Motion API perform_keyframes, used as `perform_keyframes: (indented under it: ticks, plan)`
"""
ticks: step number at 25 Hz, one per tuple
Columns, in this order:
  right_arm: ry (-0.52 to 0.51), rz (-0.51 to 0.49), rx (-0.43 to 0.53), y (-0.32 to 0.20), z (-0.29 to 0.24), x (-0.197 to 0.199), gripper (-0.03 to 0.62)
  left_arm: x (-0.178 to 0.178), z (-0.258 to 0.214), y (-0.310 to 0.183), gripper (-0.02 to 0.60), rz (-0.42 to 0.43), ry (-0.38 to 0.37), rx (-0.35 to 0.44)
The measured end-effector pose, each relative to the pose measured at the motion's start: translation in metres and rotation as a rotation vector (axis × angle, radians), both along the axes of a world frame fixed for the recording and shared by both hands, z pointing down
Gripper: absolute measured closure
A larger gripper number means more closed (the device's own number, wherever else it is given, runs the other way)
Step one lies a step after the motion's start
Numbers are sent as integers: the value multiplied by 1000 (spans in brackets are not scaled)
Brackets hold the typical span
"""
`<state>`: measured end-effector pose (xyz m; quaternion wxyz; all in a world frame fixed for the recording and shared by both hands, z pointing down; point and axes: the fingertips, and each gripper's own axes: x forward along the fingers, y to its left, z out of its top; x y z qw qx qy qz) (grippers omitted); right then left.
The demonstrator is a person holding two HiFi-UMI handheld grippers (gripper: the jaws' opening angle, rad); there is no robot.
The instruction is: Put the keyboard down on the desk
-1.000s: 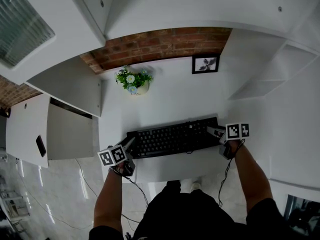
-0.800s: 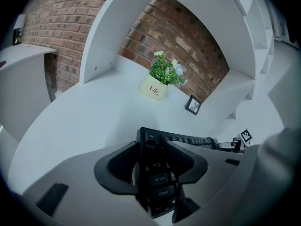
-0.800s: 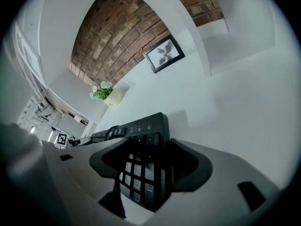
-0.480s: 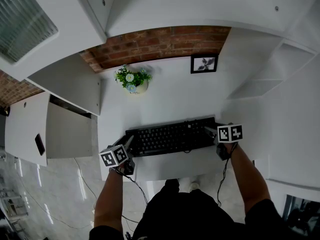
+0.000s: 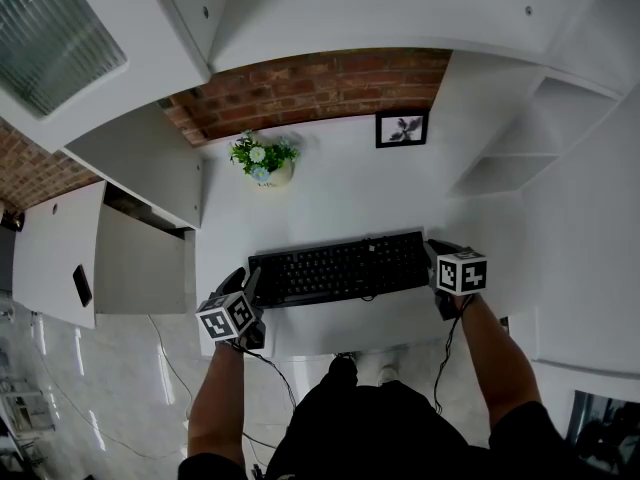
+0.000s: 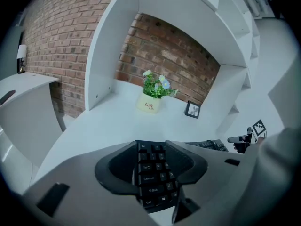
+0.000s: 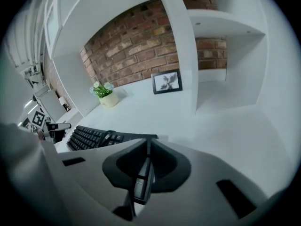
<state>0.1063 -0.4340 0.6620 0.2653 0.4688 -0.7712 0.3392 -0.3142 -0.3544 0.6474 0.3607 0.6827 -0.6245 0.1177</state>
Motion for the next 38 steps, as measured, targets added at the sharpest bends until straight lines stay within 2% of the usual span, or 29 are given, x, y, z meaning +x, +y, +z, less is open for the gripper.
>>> perform_keyframes:
  ticks: [1,2,5,8,16,20,24,30,38]
  plan:
    - [-14,-5,28,1,-8,0,565,5,-8,1,382,12,-10,19]
    - [-45,-10,52,3,-17,-3,573,10,-16,3,389,26,-19,39]
    - [-159,-12,122,11,-49,-8,576,28,-45,11,465,63,-45,103]
    - [-175,-19,203,20,-78,-7,576,41,-79,18,539,61,-78,181]
    - [-223,-70,373,58,-156,-4,576,92,-161,55,563,51,-124,372]
    - [-238,-132,451,84,-197,-5,576,118,-196,83,563,44,-128,436]
    - [-268,-181,501,113,-224,-2,576,143,-216,115,563,44,-145,472]
    - [-281,-244,534,153,-238,10,576,175,-228,167,563,31,-192,483]
    - [-329,-287,482,184,-218,6,577,185,-213,217,563,-6,-233,449]
